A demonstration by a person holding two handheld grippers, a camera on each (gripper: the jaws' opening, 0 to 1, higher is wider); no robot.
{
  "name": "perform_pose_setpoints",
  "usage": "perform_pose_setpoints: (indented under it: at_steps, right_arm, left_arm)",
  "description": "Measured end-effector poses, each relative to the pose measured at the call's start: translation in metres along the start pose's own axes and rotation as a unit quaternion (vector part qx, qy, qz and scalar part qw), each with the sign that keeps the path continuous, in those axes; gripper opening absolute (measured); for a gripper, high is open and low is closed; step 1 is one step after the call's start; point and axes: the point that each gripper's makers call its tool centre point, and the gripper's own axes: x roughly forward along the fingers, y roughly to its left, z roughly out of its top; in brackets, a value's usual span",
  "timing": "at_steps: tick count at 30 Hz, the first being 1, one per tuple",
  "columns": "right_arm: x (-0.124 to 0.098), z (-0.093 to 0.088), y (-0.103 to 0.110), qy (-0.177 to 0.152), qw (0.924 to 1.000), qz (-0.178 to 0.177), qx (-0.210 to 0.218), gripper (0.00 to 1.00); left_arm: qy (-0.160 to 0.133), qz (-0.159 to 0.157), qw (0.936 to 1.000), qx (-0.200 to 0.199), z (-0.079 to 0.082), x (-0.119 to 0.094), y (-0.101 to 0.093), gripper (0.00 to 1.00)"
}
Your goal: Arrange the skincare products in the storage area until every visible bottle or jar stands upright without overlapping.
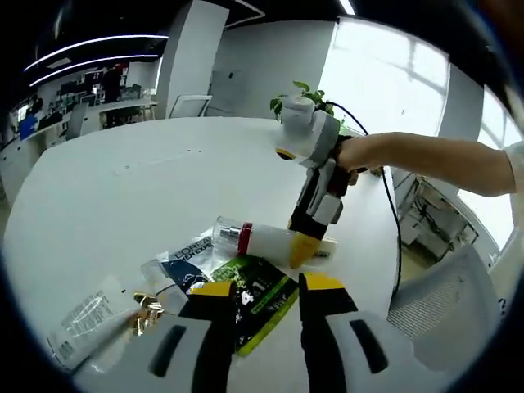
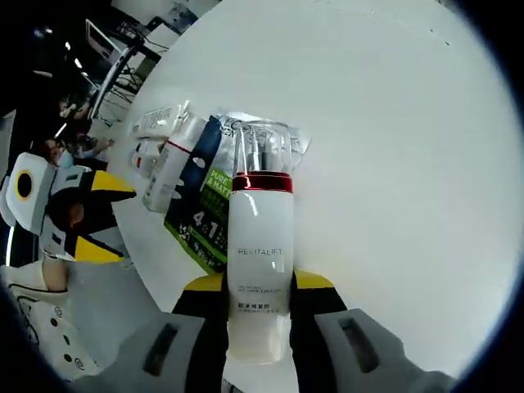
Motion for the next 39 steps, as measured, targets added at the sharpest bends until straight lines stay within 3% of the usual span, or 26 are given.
perform_pose_setpoints:
  at_steps: [3, 8, 12, 15, 21, 24, 28, 31, 32, 36, 39]
  right_arm:
    - [0.001, -0.006, 0.005, -0.006, 0.9988, 0.036, 0.032, 0.27]
    - [0.006, -0.009, 0.016, -0.047, 0.9921, 0.094, 0.068, 0.27]
    - [0.007, -0.014, 0.028, -0.065, 0.9845, 0.135, 0.091, 0.27]
    - [0.008, -0.014, 0.039, -0.091, 0.9759, 0.169, 0.105, 0.27]
    - [0.006, -0.018, 0.058, -0.132, 0.9570, 0.231, 0.114, 0.27]
    - [0.002, -0.023, 0.060, -0.141, 0.9509, 0.243, 0.129, 0.27]
    - [0.000, -0.027, 0.063, -0.162, 0.9441, 0.253, 0.137, 0.27]
    - [0.005, -0.029, 0.065, -0.169, 0.9429, 0.256, 0.130, 0.27]
    - [0.004, -0.029, 0.066, -0.176, 0.9423, 0.255, 0.127, 0.27]
    - [0.009, -0.028, 0.071, -0.192, 0.9439, 0.245, 0.111, 0.27]
    - [0.015, -0.025, 0.075, -0.198, 0.9453, 0.239, 0.101, 0.27]
  left_arm:
    - [-0.008, -0.015, 0.9996, -0.024, 0.000, 0.002, -0.004, 0.11]
    - [-0.013, -0.037, 0.9967, -0.071, 0.000, 0.006, -0.008, 0.02]
    - [-0.015, -0.050, 0.9949, -0.086, -0.004, 0.011, -0.011, 0.09]
    - [-0.015, -0.064, 0.9911, -0.116, -0.007, 0.015, -0.014, 0.21]
    - [-0.016, -0.086, 0.9819, -0.168, -0.011, 0.022, -0.018, 0.25]
    - [-0.003, -0.088, 0.9787, -0.185, -0.021, 0.029, -0.022, 0.29]
    - [0.011, -0.072, 0.9816, -0.177, -0.028, 0.034, -0.019, 0.37]
    - [0.012, -0.068, 0.9797, -0.188, -0.028, 0.039, -0.017, 0.47]
    - [0.007, -0.074, 0.9764, -0.203, -0.025, 0.039, -0.018, 0.48]
    - [-0.005, -0.061, 0.9746, -0.215, -0.019, 0.043, -0.011, 0.49]
    - [0.002, -0.064, 0.9702, -0.234, -0.022, 0.046, -0.013, 0.48]
